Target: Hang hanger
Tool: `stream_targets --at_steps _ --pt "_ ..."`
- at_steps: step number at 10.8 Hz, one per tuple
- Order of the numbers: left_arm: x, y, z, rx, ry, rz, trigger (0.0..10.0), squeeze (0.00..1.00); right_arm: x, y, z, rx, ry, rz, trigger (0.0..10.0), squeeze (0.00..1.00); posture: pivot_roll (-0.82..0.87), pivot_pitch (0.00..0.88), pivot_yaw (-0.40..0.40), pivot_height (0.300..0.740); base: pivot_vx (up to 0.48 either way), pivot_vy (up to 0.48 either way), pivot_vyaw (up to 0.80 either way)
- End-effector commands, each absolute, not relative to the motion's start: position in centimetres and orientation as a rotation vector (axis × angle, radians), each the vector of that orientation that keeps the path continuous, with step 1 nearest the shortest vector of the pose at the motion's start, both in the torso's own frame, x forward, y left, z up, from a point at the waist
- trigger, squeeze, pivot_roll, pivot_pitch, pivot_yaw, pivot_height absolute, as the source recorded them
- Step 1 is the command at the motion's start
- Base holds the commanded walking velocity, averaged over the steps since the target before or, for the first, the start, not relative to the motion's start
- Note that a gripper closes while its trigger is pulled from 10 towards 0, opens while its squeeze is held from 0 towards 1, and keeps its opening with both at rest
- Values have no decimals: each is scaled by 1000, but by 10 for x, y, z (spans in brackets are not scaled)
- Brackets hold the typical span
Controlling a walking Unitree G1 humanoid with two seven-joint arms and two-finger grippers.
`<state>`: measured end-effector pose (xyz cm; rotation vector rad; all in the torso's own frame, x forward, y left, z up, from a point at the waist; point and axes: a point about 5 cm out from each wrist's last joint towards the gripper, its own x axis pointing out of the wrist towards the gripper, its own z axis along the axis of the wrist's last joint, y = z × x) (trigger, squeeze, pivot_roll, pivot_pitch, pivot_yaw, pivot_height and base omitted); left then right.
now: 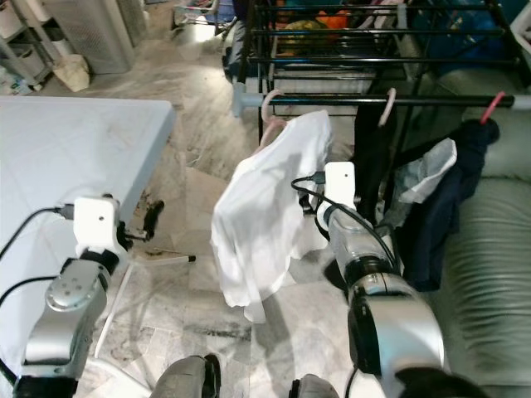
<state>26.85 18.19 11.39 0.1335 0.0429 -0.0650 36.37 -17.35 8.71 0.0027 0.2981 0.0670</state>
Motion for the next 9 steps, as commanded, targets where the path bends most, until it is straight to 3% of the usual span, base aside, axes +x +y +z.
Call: stream_targets --at_steps 1,5,9 --pt "270 188 116 140 29 -47 10000 0 357 -171 91 0 216 92 10000 0 52 17 45 740 0 0 0" --pt "279 176 131 133 -65 -103 10000 0 300 -170 108 -35 -14 63 10000 0 3 0 62 740 0 0 0" --pt "288 165 140 148 -107 -157 10000 0 280 -168 110 -46 -12 59 10000 0 -20 0 72 740 0 360 0"
